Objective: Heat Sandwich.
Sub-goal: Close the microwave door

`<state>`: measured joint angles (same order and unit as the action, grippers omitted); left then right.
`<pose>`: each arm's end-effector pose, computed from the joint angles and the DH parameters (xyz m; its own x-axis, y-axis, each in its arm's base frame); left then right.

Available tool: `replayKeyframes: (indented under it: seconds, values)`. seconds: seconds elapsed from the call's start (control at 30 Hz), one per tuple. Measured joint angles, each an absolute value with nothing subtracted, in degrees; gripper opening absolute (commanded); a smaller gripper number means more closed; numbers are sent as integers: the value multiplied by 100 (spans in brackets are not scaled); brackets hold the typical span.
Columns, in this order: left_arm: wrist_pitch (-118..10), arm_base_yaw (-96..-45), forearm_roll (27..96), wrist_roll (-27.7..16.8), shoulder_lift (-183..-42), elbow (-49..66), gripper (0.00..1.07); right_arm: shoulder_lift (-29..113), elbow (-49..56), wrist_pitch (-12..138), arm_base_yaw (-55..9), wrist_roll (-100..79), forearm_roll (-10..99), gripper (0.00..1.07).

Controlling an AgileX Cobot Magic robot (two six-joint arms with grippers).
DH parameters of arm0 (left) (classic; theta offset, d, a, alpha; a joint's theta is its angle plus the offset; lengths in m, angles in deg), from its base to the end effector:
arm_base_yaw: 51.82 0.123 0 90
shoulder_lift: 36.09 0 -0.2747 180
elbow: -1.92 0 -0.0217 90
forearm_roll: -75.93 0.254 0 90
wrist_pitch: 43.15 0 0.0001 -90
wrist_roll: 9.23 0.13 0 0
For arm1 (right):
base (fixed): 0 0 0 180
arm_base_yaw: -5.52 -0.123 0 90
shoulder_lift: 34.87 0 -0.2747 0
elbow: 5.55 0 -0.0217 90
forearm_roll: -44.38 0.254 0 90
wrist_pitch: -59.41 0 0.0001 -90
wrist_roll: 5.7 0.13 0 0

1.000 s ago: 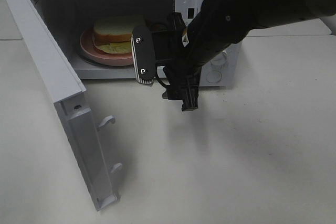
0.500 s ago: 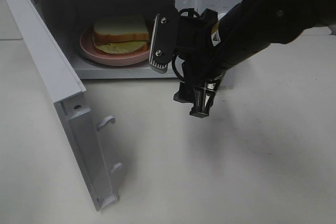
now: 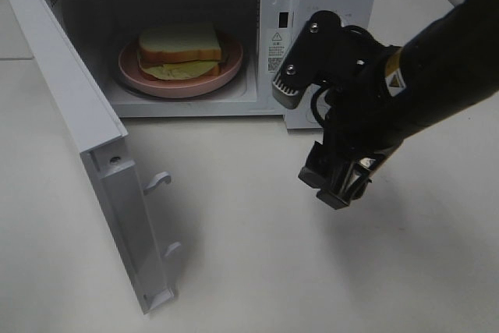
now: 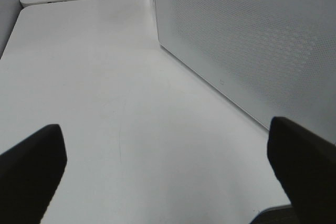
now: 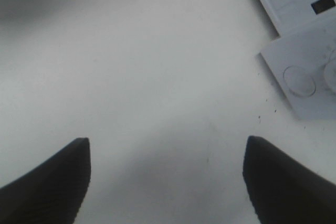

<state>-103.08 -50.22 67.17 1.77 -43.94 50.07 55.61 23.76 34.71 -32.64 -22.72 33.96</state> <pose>0.0429 -0.0159 0.2647 -0.4192 0.1020 -0.9021 0.1401 0.9890 0.0467 0.2494 0.1834 0.1852 -0.3108 -0.8102 -0.4970 -0.8045 0.5027 -0.3163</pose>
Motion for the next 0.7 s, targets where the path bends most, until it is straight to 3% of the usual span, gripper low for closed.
replayKeyframes:
  seconds: [0.7]
  values:
    - [-10308,-5022,6717,177,-4394,5007,101,3458,2881,475,-3270,-238,3430,76]
